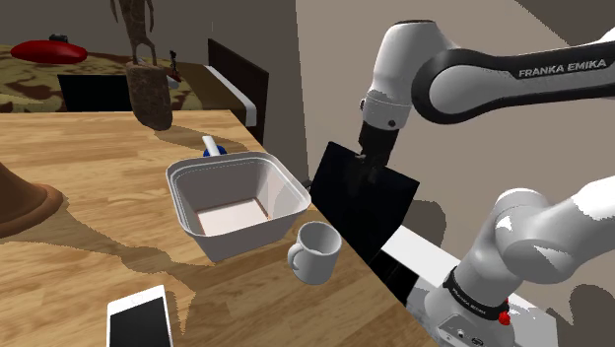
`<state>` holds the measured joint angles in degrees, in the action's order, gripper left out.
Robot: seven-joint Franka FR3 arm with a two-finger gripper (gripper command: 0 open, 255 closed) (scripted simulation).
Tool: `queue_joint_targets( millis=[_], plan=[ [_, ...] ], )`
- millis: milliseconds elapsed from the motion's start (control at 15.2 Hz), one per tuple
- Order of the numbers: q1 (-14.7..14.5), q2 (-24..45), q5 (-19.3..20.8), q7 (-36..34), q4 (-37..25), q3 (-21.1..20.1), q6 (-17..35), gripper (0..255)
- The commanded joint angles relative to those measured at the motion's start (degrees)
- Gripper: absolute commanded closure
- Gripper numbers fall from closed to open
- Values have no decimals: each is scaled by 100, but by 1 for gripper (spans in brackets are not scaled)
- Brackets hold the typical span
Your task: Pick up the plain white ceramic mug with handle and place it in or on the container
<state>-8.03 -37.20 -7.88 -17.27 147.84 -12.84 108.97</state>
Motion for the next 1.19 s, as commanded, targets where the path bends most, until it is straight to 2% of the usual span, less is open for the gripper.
queue_joint_targets(
  millis=[0,396,924,1122],
  plan=[
    [-114,203,-146,-195,79,-219,327,0],
    [-348,1083,-406,-746,82,-867,1326,0],
    [-335,1449,-421,-778,424,-994,2030,0],
    [-335,1449,-421,-778,424,-993,2030,0]
  ],
)
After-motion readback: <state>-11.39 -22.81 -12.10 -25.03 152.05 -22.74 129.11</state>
